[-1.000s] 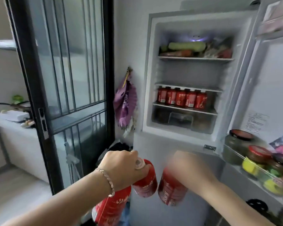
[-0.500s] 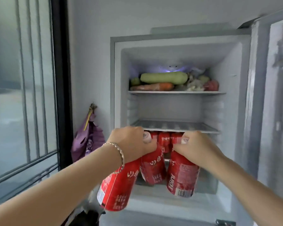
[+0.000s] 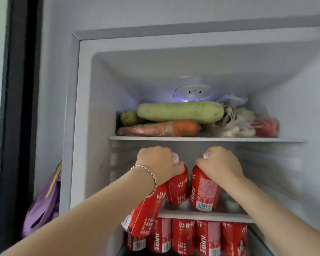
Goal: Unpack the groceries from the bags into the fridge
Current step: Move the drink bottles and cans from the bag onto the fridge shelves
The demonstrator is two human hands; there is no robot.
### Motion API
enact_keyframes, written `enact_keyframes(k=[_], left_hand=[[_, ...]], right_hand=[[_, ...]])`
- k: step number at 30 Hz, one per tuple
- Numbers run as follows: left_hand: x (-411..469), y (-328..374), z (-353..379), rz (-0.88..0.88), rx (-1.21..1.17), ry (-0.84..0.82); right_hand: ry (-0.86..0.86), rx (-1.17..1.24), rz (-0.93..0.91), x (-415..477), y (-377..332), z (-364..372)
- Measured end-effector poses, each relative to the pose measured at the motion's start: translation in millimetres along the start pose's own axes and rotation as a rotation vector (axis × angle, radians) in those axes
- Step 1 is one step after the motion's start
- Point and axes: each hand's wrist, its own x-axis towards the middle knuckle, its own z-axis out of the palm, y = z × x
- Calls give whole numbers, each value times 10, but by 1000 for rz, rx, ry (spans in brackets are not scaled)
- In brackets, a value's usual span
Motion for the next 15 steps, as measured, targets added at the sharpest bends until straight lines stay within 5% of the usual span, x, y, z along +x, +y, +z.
enact_keyframes(k=[9, 12, 15], left_hand=[[384, -80, 236, 20, -66, -91], [391, -147, 271, 13, -100, -78], [411, -154, 287, 19, -116, -51]], right_hand=[[-58, 106, 8, 420, 148, 443], [-16, 144, -166, 221, 198, 469], [-184, -43, -522, 7, 117, 438]])
